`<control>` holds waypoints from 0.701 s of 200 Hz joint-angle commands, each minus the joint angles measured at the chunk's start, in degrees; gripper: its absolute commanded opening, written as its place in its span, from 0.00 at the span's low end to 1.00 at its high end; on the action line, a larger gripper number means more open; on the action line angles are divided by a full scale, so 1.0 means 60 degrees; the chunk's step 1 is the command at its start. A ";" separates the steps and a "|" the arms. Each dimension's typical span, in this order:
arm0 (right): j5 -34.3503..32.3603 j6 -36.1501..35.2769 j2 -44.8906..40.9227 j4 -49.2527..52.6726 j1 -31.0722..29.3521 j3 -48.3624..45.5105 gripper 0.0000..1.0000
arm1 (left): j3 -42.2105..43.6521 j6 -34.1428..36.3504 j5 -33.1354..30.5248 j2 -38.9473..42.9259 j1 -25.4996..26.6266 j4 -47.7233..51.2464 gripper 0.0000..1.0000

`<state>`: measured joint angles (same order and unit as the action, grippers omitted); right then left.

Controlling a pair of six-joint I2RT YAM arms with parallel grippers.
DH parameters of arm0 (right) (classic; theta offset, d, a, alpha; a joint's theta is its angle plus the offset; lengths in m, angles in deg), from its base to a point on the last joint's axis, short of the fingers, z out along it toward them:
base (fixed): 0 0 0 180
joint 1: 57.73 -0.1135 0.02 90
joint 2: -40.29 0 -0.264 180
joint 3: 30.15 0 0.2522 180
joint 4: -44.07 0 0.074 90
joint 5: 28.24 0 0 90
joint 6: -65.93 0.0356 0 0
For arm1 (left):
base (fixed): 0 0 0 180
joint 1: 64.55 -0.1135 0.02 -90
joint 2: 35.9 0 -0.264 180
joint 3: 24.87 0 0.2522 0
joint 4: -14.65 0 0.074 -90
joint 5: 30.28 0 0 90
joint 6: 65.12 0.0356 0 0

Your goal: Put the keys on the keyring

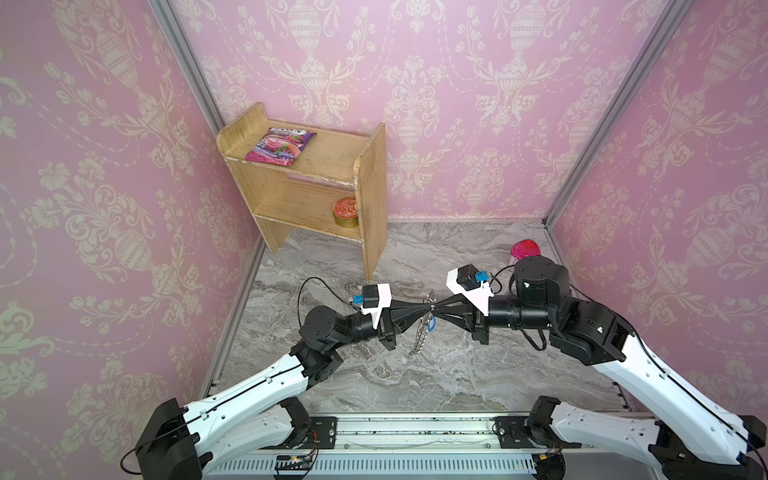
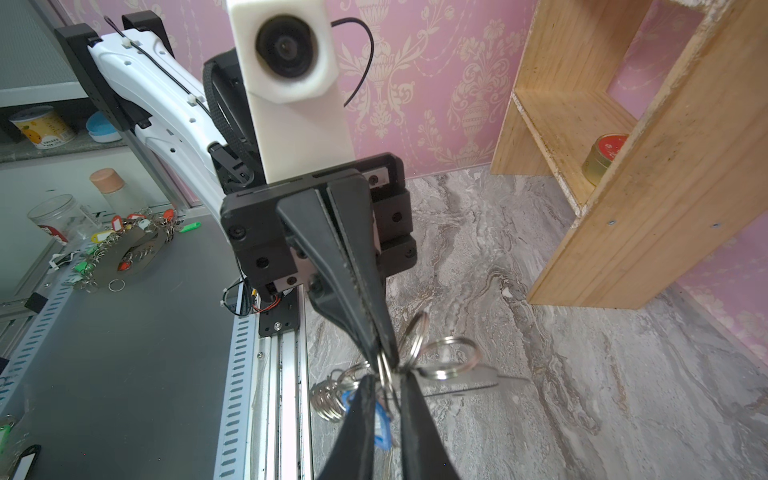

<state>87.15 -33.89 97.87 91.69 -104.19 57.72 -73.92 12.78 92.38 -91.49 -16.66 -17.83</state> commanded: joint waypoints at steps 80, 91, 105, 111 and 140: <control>0.0316 0.0492 -0.0317 -0.0583 0.0132 -0.0431 0.15 | -0.0010 -0.0195 0.0181 0.0183 0.0008 -0.0416 0.00; 0.0340 0.0529 -0.0349 -0.0677 0.0147 -0.0467 0.15 | -0.0001 -0.0192 0.0170 0.0196 0.0008 -0.0435 0.00; 0.0389 0.0559 -0.0367 -0.0736 0.0148 -0.0479 0.15 | 0.0000 -0.0196 0.0177 0.0184 0.0006 -0.0429 0.00; 0.0394 0.0575 -0.0376 -0.0766 0.0159 -0.0471 0.15 | -0.0021 -0.0196 0.0181 0.0184 0.0000 -0.0430 0.00; 0.0469 0.0612 -0.0376 -0.0774 0.0178 -0.0484 0.13 | -0.0021 -0.0196 0.0173 0.0209 0.0008 -0.0430 0.00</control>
<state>88.48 -31.42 96.54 88.41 -103.51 55.27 -73.92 12.72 92.38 -90.97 -16.66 -17.85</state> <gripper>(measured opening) 0.141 0.044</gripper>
